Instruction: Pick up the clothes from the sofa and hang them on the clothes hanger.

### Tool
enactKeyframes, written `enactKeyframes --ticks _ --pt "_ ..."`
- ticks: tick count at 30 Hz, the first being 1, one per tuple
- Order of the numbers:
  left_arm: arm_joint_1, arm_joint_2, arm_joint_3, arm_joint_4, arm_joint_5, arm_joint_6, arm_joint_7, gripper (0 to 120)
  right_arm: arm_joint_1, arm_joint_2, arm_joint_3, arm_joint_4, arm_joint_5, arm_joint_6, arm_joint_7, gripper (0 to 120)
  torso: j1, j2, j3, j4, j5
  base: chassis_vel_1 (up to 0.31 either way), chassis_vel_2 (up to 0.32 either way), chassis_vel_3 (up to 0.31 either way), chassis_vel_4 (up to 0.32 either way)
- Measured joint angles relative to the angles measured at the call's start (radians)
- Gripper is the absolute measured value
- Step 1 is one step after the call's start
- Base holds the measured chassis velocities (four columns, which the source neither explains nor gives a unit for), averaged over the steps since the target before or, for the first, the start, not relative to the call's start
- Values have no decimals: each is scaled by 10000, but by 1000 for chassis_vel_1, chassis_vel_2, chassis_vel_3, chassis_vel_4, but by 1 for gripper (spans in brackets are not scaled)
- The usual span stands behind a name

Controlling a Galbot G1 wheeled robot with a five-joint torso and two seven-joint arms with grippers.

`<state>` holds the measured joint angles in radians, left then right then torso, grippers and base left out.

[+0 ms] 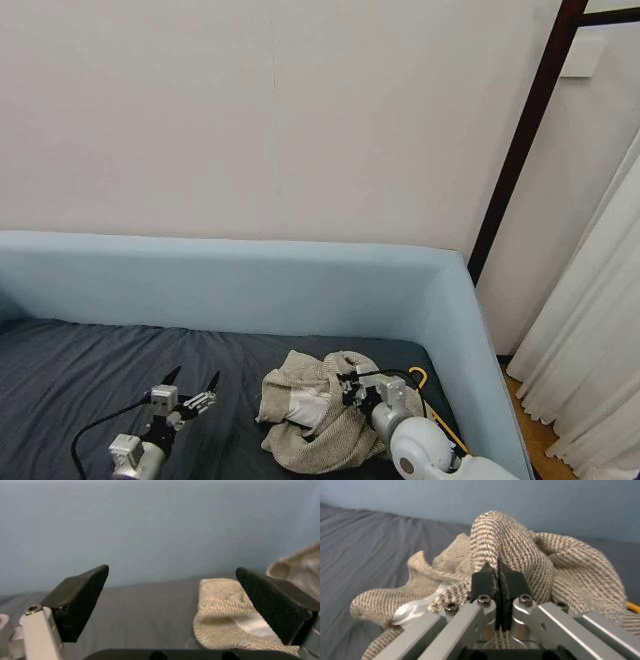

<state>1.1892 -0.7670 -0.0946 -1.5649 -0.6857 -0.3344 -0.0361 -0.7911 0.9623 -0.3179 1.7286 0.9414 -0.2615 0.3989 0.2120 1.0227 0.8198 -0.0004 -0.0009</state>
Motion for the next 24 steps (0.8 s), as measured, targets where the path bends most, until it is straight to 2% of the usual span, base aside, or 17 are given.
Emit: enactKeyframes --ticks 2,3,4,9,11,15,24 --pt "-1340 76 1116 862 180 -140 245 99 -177 -158 215 175 62 -10 29 0 1 0 0 -7 -5 0 0 0 0" --pt "-3338 -141 2737 2391 823 -165 543 99 -564 -411 571 387 78 -15 34 0 2 0 -1 -14 2 0 0 0 0" --pt "-3964 -319 3473 3016 1009 -90 697 99 -733 -473 707 455 76 -15 33 0 1 -1 0 -10 0 0 0 0 0" --pt "-5014 -788 4946 4373 1321 -269 1355 99 -1042 -512 984 552 53 -15 23 0 1 0 -1 -9 1 0 0 0 0" --pt "-5148 -889 5151 4637 1447 -349 1497 100 -1077 -512 1025 556 51 -15 22 0 1 -1 -1 -7 0 0 0 0 0" --pt "-5524 -1343 5581 5771 2443 -709 1697 100 -1162 -532 1131 600 53 -15 26 0 1 -1 -1 -5 0 0 0 0 0" --pt "-5862 -2142 5719 6879 2983 -1009 1780 98 -1204 -560 1153 661 85 -15 60 0 1 -1 -2 -8 1 0 0 0 0"
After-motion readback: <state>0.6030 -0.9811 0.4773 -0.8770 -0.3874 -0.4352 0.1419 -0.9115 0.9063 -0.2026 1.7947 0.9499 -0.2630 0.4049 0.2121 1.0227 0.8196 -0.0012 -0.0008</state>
